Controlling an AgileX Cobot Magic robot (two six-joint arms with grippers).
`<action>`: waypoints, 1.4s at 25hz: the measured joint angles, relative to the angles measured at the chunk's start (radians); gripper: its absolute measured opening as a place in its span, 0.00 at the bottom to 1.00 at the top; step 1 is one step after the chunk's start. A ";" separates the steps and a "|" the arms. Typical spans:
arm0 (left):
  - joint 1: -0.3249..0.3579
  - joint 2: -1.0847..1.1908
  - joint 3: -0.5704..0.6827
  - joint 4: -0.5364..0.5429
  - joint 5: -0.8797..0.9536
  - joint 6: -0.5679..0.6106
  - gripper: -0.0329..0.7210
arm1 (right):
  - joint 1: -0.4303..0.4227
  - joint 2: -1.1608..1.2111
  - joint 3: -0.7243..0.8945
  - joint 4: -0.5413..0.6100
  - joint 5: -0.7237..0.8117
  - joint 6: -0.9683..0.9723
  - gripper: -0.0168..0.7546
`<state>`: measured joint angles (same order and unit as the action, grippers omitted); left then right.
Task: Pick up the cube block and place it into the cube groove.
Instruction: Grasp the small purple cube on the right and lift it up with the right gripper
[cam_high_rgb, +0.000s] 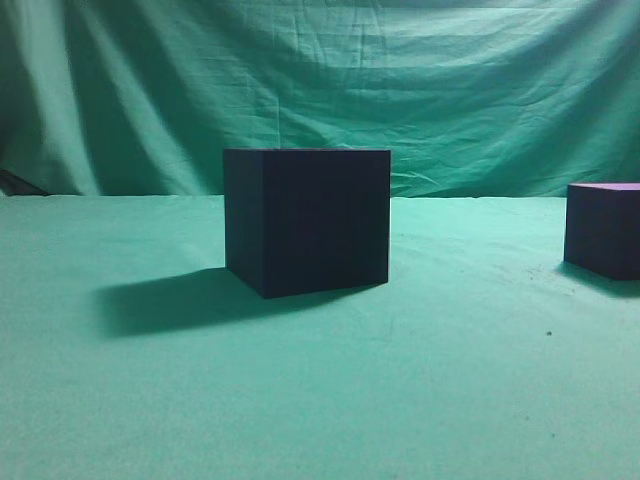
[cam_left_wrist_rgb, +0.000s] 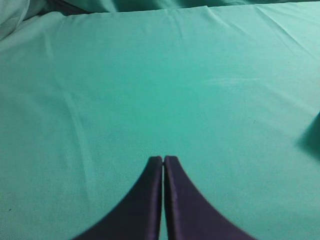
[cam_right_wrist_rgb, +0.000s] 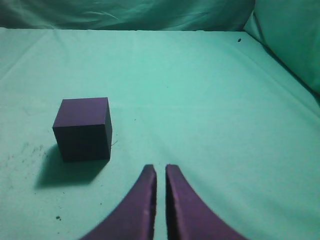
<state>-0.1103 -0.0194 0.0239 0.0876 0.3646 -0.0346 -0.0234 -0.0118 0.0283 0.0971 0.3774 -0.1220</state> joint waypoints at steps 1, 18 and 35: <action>0.000 0.000 0.000 0.000 0.000 0.000 0.04 | 0.000 0.000 0.000 0.000 0.000 0.000 0.08; 0.000 0.000 0.000 0.000 0.000 0.000 0.04 | 0.000 0.000 0.000 0.000 0.000 0.000 0.08; 0.000 0.000 0.000 0.000 0.000 0.000 0.04 | 0.000 0.000 -0.002 0.215 -0.442 0.004 0.08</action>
<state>-0.1103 -0.0194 0.0239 0.0876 0.3646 -0.0346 -0.0234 -0.0118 0.0261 0.3117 -0.0646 -0.1184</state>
